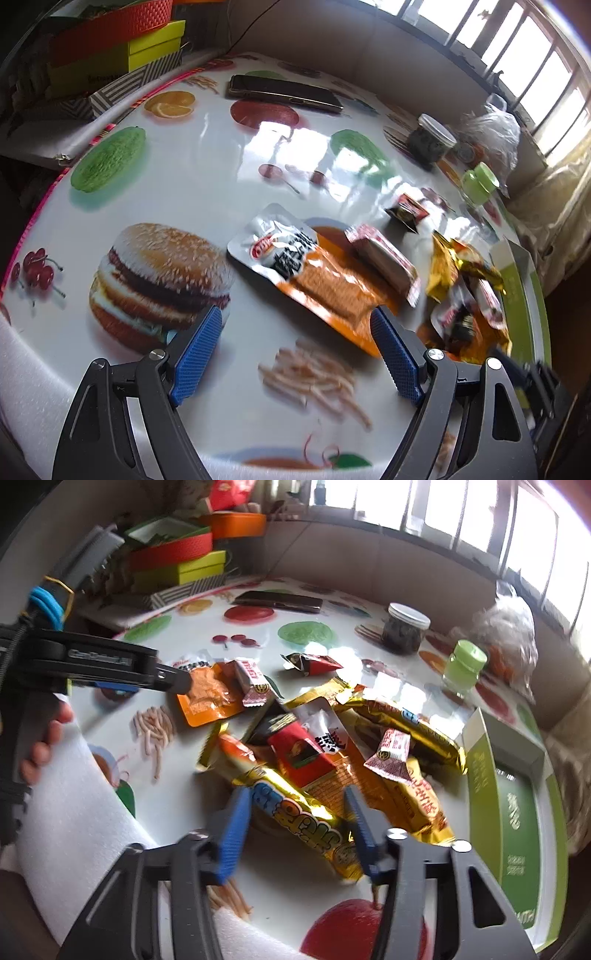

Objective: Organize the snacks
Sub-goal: 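Grasp the orange konjac pouch with the left tool while the right tool grasps the yellow wafer bar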

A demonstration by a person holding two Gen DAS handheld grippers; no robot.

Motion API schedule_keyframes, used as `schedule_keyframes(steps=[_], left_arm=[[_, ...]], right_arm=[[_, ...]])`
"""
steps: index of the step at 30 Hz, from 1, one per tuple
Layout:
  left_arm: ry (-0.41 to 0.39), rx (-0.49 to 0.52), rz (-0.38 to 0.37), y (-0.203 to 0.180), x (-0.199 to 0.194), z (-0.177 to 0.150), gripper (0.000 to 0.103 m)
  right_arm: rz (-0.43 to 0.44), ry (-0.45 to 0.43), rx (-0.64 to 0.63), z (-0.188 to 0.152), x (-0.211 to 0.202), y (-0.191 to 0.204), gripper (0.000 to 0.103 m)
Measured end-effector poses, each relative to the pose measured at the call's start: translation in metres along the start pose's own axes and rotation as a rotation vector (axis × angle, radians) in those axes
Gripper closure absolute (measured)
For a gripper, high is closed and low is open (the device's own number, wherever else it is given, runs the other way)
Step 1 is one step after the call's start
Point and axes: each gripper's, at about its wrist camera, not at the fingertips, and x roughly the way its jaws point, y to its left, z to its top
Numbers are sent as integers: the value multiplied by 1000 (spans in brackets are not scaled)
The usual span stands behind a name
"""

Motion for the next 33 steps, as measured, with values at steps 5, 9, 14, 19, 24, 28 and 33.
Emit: schedule_keyframes(steps=[5,9,14,19,24,28,33], left_arm=[[-5,16,-4,-7,9,11,20],[-10,18,9,-12,15,20,20],[-9,66,63,-25,23,25,20],[-3,168,77,-45,31,24,20],[-9,311,77,-67,32,7,20],[-7,356,98,-71,27,-4,20],[-3,312,130,-57,21,-6,20]], right_arm=[[12,8,34,-2,-1,-1,78],[2,9,86,-5,-5,-7,81],[-16,5,158,-10,-11,-13,85],[5,0,230,-15,-18,-18,87],[55,0,294,-21,-21,-23,89],[88,-8,322,-24,-25,-25,94],[107,-10,317,-24,-25,-26,94]])
